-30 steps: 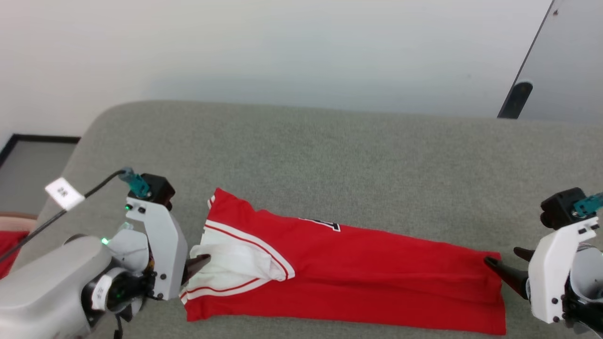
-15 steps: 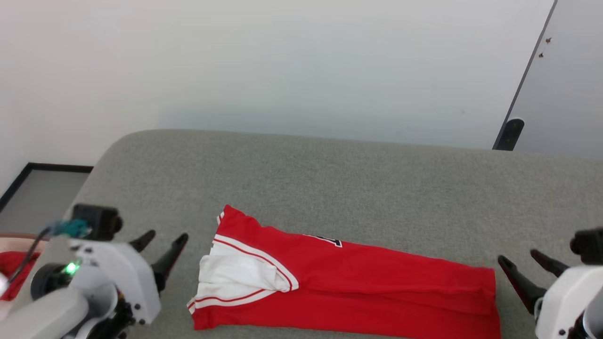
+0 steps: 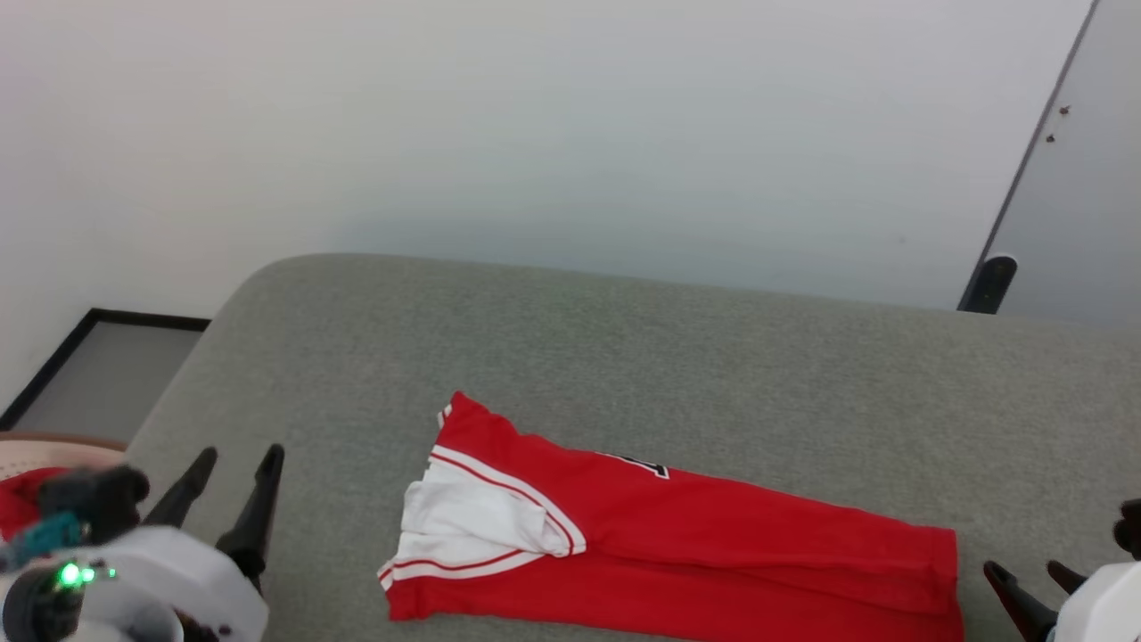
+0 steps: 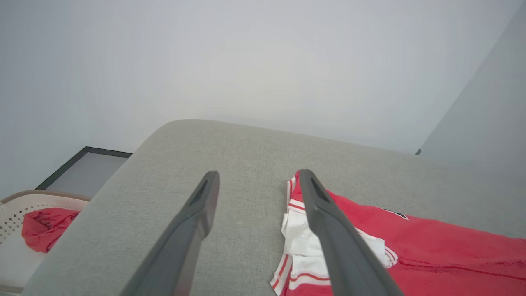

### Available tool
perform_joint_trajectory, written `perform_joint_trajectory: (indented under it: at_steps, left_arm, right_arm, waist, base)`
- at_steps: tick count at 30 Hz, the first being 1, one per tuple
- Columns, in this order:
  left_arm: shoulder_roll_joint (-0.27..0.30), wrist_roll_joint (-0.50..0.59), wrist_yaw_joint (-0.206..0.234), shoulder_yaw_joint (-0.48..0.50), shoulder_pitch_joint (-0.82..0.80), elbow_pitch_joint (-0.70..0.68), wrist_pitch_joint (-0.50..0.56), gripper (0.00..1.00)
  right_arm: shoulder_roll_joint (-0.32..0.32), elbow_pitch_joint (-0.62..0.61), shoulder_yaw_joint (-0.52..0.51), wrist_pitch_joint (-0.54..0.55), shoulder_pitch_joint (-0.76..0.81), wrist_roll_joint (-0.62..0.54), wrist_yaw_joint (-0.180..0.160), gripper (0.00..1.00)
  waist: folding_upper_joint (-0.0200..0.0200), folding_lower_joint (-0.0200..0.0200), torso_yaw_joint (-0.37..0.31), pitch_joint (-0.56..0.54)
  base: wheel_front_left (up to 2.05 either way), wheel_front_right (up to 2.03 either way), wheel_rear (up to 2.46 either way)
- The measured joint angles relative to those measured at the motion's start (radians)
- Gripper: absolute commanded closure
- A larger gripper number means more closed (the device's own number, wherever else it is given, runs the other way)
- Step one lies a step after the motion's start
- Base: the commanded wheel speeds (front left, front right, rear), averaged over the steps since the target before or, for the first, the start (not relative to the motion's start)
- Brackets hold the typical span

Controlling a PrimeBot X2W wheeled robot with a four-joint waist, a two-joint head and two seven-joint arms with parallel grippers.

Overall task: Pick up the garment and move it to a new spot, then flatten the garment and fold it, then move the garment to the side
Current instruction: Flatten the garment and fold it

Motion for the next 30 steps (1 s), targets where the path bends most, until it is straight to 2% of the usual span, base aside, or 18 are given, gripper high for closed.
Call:
perform_joint_trajectory:
  at_steps: [4,7,12,19,30]
  left_arm:
    - [-0.075,0.130,-0.013,0.174,0.147,-0.001,0.000,0.00]
    - [-0.132,0.221,-0.039,0.277,0.232,-0.004,0.000,0.00]
    - [-0.213,0.310,-0.095,0.381,0.313,0.002,0.000,0.00]
    - [-0.279,0.368,-0.159,0.398,0.321,0.025,0.000,0.00]
    - [-0.362,0.401,-0.214,0.397,0.251,0.067,0.000,0.00]
  right_arm:
    - [0.024,-0.004,-0.039,0.056,0.010,-0.013,0.000,0.00]
    - [0.037,0.005,-0.070,0.104,0.008,-0.026,0.000,0.00]
    - [0.045,0.039,-0.108,0.206,-0.025,-0.052,0.000,0.00]
    - [0.058,0.128,-0.140,0.305,-0.079,-0.081,0.000,0.00]
    - [0.074,0.317,-0.147,0.326,-0.178,-0.121,0.000,0.00]
  waist:
    - [0.0000,0.0000,0.019,-0.002]
    - [0.0000,0.0000,0.037,0.000]
    - [0.0000,0.0000,0.070,0.012]
    - [0.0000,0.0000,0.117,0.048]
    - [0.0000,0.0000,0.171,0.133]
  base:
    - [0.00,0.00,0.00]
    - [0.00,0.00,0.00]
    - [0.00,0.00,0.00]
    - [0.00,0.00,0.00]
    - [0.00,0.00,0.00]
